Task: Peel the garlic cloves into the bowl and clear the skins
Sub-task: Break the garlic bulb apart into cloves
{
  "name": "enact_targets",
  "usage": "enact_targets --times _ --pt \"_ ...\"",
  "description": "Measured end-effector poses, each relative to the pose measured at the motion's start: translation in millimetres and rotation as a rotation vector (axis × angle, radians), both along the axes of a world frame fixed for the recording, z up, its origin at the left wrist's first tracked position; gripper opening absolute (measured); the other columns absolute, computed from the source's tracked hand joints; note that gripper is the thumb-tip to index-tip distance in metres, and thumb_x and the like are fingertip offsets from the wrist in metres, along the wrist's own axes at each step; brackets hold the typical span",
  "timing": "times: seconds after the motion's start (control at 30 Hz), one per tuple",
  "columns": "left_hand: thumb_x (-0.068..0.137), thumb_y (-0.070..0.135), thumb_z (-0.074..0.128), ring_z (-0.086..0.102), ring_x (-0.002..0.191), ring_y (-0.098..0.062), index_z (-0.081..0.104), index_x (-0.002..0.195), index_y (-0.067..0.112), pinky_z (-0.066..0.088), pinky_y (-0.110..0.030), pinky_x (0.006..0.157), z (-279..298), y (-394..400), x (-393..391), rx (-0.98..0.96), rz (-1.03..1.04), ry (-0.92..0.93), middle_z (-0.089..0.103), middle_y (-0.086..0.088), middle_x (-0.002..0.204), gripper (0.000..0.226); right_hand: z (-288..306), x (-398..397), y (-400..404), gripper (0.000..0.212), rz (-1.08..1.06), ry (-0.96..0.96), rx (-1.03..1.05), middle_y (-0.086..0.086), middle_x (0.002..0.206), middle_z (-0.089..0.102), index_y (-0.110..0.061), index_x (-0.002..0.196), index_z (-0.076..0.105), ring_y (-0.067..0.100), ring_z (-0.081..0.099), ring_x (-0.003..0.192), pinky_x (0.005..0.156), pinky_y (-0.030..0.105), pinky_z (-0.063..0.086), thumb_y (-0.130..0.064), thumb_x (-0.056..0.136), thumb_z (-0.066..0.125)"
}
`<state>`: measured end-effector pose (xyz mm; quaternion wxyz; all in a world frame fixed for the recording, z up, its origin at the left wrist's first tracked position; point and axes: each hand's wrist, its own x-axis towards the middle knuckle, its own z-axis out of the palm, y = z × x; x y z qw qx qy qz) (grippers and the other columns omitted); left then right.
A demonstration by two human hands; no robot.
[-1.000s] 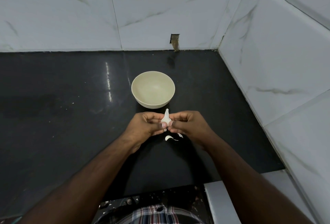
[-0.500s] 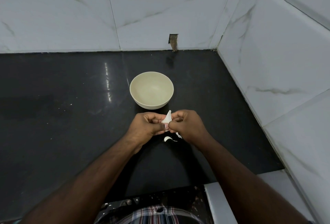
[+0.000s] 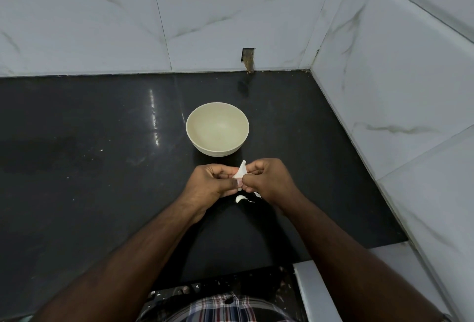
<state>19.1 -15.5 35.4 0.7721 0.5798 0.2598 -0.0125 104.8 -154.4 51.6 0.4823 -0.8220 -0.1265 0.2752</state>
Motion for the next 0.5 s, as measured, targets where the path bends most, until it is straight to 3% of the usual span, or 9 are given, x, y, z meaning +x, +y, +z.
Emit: enact_targets --times 0.17,0.27,0.4,0.5 --pt "0.082 -0.005 0.076 0.074 0.085 -0.019 0.075 0.104 0.001 0.060 -0.024 0.077 0.9 0.3 -0.7 -0.031 0.011 0.005 0.076 -0.018 0.097 0.023 -0.4 0.3 2.0 0.017 -0.040 0.082 0.052 0.019 0.076 0.074 -0.005 0.087 0.076 0.018 0.067 0.062 0.068 0.035 0.059 0.002 0.075 0.066" --pt "0.082 -0.002 0.077 0.074 0.087 -0.019 0.075 0.106 0.003 0.060 -0.024 0.079 0.2 0.6 -1.2 -0.061 0.017 0.004 0.076 -0.016 0.098 0.025 0.5 1.7 2.7 0.015 -0.062 0.152 0.093 0.024 0.082 0.073 -0.002 0.087 0.075 0.021 0.068 0.068 0.074 0.038 0.060 0.002 0.078 0.063" --pt "0.085 -0.001 0.075 0.073 0.091 -0.021 0.073 0.110 0.006 0.057 -0.032 0.089 -0.1 2.0 -0.5 -0.012 -0.009 -0.006 0.074 -0.019 0.105 0.026 3.7 5.9 0.4 0.011 -0.064 0.329 0.200 0.019 0.082 0.072 0.003 0.092 0.072 0.021 0.069 0.073 0.071 0.030 0.061 -0.003 0.091 0.063" --pt "0.084 0.001 0.076 0.073 0.090 -0.021 0.072 0.109 0.007 0.057 -0.033 0.086 2.5 0.9 1.0 0.037 -0.050 -0.045 0.076 -0.016 0.100 0.026 1.9 6.7 1.1 0.015 -0.066 0.272 0.212 0.024 0.085 0.072 0.006 0.093 0.071 0.022 0.068 0.073 0.066 0.027 0.060 -0.009 0.091 0.071"
